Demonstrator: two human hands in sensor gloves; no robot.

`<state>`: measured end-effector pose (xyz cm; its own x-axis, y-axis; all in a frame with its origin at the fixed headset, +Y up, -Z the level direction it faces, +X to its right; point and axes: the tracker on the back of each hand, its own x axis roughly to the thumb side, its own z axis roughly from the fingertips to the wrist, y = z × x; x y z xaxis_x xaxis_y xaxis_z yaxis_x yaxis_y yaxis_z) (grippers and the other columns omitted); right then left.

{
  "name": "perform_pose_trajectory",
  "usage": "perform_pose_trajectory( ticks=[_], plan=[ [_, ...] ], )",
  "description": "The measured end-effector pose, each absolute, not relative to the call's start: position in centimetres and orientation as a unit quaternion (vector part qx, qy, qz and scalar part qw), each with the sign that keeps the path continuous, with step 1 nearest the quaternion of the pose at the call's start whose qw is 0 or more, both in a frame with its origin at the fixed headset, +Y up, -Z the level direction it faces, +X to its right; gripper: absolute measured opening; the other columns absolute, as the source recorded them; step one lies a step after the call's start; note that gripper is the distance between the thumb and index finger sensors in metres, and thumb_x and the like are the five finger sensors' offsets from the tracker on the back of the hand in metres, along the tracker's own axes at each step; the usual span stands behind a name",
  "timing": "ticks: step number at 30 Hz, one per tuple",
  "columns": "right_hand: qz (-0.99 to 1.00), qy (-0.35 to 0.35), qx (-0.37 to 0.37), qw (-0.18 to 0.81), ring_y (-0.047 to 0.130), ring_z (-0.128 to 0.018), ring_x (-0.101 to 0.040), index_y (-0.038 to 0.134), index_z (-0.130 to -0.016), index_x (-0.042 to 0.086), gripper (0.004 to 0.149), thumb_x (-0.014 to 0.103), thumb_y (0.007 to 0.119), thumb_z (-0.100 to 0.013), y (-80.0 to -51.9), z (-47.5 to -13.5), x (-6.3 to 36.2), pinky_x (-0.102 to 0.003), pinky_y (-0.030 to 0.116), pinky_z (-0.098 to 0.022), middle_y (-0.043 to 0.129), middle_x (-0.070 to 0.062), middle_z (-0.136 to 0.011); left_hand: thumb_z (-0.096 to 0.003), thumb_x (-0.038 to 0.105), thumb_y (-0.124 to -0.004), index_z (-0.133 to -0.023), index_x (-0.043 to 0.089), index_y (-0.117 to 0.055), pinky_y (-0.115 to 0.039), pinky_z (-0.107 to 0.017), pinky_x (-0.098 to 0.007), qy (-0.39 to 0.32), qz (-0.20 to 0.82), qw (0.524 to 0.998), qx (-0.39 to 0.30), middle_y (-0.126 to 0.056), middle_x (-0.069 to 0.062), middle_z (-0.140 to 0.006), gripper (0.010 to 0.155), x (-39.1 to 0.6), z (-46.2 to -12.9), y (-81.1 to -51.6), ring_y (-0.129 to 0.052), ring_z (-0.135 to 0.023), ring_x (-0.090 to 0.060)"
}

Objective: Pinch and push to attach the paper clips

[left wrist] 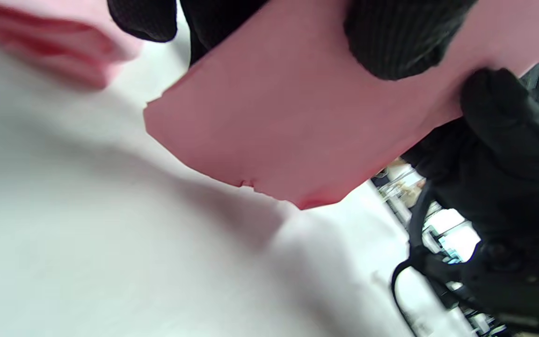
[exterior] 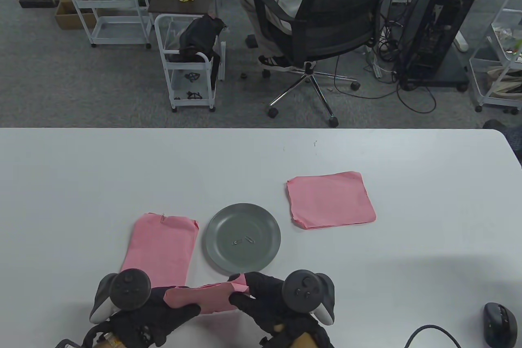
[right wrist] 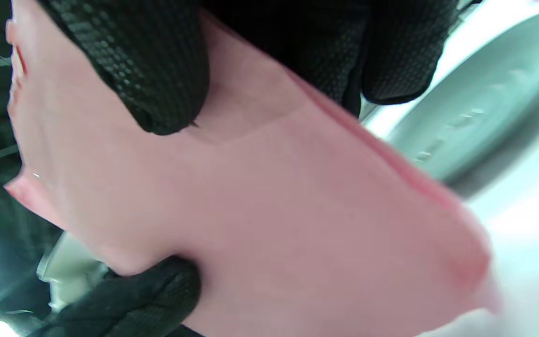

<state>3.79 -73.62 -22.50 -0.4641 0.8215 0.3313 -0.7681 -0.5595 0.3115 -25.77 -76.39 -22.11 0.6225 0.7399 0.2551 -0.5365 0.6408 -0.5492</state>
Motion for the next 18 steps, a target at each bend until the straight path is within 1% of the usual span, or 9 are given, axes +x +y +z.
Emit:
perform_pose_trajectory(
  ticks=[1, 4, 6, 7, 8, 10, 14, 16, 18],
  plan=[
    [0.851, 0.061, 0.219, 0.474, 0.098, -0.066, -0.032, 0.079, -0.082, 0.022, 0.041, 0.035, 0.087, -0.044, -73.9, -22.6, 3.7, -0.055, 0.074, -0.06, 0.091, -0.004, -0.079, -0.0441, 0.047, -0.083, -0.087, 0.031, -0.089, -0.071, -0.068, -0.052, -0.235, 0.371, 0.872, -0.216, -0.098, 0.002, -0.084, 0.047, -25.6, -22.2, -76.7, -0.097, -0.082, -0.026],
    [0.85, 0.045, 0.227, 0.474, 0.099, -0.065, -0.03, 0.079, -0.082, 0.023, 0.041, 0.036, 0.087, -0.045, -73.1, -22.3, 3.7, -0.054, 0.075, -0.06, 0.091, -0.003, -0.078, -0.0439, 0.047, -0.083, -0.088, 0.031, -0.089, -0.073, -0.066, -0.051, -0.238, 0.373, 0.874, -0.202, -0.098, 0.003, -0.084, 0.047, -25.8, -22.1, -76.0, -0.098, -0.081, -0.025],
    [0.847, 0.028, 0.233, 0.478, 0.099, -0.064, -0.03, 0.079, -0.082, 0.023, 0.04, 0.036, 0.087, -0.044, -72.6, -22.1, 3.8, -0.053, 0.076, -0.06, 0.092, -0.003, -0.077, -0.0428, 0.051, -0.083, -0.091, 0.031, -0.085, -0.071, -0.068, -0.051, -0.242, 0.391, 0.869, -0.182, -0.095, 0.003, -0.089, 0.052, -26.2, -22.0, -75.4, -0.094, -0.086, -0.026],
    [0.842, 0.027, 0.236, 0.483, 0.099, -0.064, -0.03, 0.079, -0.082, 0.023, 0.04, 0.036, 0.087, -0.045, -72.4, -22.0, 3.8, -0.053, 0.076, -0.06, 0.092, -0.003, -0.078, -0.0417, 0.053, -0.083, -0.094, 0.032, -0.082, -0.07, -0.069, -0.052, -0.247, 0.41, 0.861, -0.172, -0.092, 0.003, -0.092, 0.057, -26.5, -21.9, -75.0, -0.092, -0.089, -0.026],
    [0.839, 0.027, 0.238, 0.488, 0.099, -0.064, -0.029, 0.079, -0.082, 0.023, 0.04, 0.036, 0.086, -0.045, -72.3, -21.9, 3.8, -0.053, 0.076, -0.06, 0.092, -0.002, -0.077, -0.0417, 0.053, -0.084, -0.095, 0.032, -0.081, -0.07, -0.069, -0.052, -0.258, 0.431, 0.85, -0.159, -0.091, 0.003, -0.093, 0.057, -26.8, -21.9, -74.7, -0.092, -0.089, -0.026],
    [0.83, 0.031, 0.239, 0.502, 0.099, -0.064, -0.03, 0.078, -0.083, 0.023, 0.041, 0.036, 0.086, -0.045, -72.2, -21.9, 3.8, -0.053, 0.076, -0.06, 0.092, -0.003, -0.078, -0.0426, 0.051, -0.084, -0.093, 0.032, -0.083, -0.072, -0.067, -0.051, -0.261, 0.459, 0.838, -0.14, -0.095, 0.003, -0.089, 0.054, -27.1, -21.7, -74.2, -0.096, -0.085, -0.025],
    [0.831, 0.017, 0.236, 0.503, 0.099, -0.064, -0.029, 0.079, -0.082, 0.023, 0.04, 0.036, 0.086, -0.045, -72.1, -21.9, 3.6, -0.052, 0.076, -0.06, 0.092, -0.003, -0.077, -0.0427, 0.051, -0.083, -0.089, 0.032, -0.087, -0.075, -0.066, -0.05, -0.265, 0.447, 0.847, -0.113, -0.099, 0.004, -0.083, 0.05, -27.2, -21.6, -73.7, -0.1, -0.08, -0.022],
    [0.832, 0.013, 0.235, 0.503, 0.1, -0.063, -0.029, 0.079, -0.082, 0.023, 0.04, 0.036, 0.086, -0.045, -72.0, -21.9, 3.7, -0.052, 0.076, -0.06, 0.093, -0.003, -0.076, -0.0409, 0.055, -0.084, -0.091, 0.031, -0.085, -0.073, -0.067, -0.05, -0.271, 0.446, 0.844, -0.122, -0.097, 0.004, -0.086, 0.056, -27.3, -21.6, -73.6, -0.099, -0.081, -0.023],
    [0.83, 0.013, 0.233, 0.506, 0.1, -0.062, -0.028, 0.079, -0.082, 0.022, 0.04, 0.036, 0.086, -0.045, -72.0, -22.0, 3.9, -0.052, 0.077, -0.06, 0.093, -0.003, -0.075, -0.0392, 0.058, -0.084, -0.093, 0.032, -0.083, -0.073, -0.067, -0.05, -0.271, 0.468, 0.834, -0.108, -0.096, 0.004, -0.087, 0.06, -27.8, -21.6, -73.4, -0.098, -0.083, -0.023]
  ],
)
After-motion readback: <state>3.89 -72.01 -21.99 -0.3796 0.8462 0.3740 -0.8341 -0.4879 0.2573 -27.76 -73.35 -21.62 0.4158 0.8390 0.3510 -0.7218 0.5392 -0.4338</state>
